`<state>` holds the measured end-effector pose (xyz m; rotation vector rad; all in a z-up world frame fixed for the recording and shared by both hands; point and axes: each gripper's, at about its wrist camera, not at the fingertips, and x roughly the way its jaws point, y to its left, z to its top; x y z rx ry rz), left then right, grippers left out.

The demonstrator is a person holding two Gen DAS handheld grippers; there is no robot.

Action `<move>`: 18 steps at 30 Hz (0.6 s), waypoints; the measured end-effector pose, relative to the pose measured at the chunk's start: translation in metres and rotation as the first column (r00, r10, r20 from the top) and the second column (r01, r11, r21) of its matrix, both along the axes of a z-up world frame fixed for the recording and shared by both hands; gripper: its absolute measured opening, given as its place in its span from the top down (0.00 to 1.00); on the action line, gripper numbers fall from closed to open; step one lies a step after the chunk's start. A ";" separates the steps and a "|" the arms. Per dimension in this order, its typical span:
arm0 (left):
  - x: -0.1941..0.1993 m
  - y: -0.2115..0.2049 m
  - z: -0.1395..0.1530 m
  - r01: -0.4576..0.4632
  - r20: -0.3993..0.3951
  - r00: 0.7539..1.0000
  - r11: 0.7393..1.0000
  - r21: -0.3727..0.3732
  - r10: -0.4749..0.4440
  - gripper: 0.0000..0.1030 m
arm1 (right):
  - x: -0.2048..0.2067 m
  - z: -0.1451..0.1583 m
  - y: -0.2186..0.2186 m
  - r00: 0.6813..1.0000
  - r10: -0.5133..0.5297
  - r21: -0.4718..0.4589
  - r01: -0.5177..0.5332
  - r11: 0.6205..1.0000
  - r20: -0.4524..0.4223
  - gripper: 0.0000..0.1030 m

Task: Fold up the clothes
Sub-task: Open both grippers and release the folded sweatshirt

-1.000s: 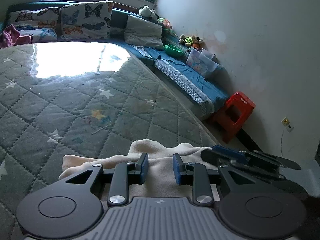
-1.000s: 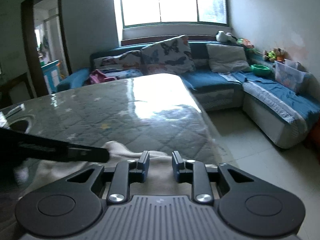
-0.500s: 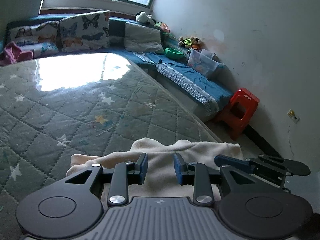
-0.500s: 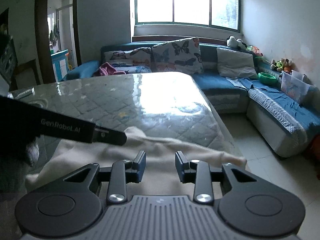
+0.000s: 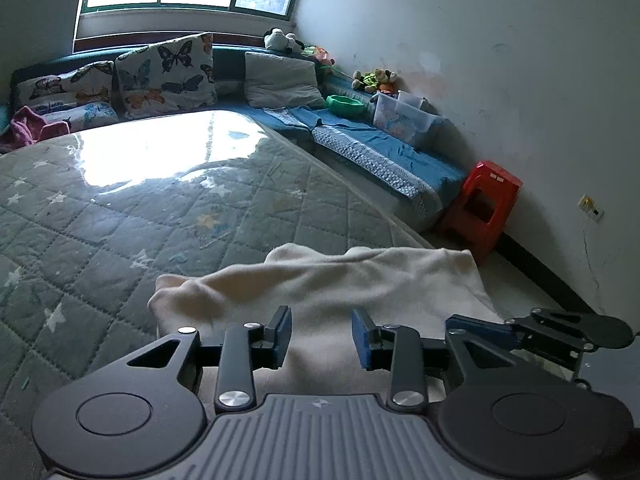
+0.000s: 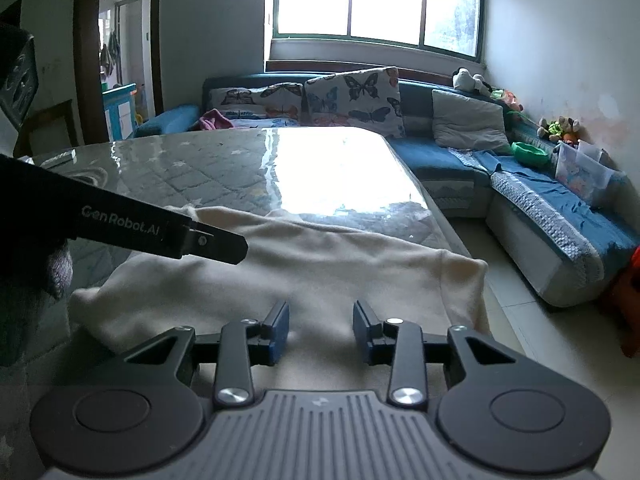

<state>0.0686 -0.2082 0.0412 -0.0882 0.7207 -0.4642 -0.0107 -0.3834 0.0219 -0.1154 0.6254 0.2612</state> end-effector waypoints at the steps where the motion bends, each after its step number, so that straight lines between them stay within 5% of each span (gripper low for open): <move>1: -0.002 0.000 0.000 0.001 0.001 1.000 1.000 0.004 -0.001 0.65 | -0.003 0.000 0.000 1.000 -0.001 -0.001 0.001 1.000 0.001 0.65; 18: -0.043 0.010 -0.007 0.016 0.071 0.997 0.997 0.076 -0.021 0.58 | -0.042 -0.005 -0.025 0.997 -0.076 0.014 0.076 0.997 -0.022 0.62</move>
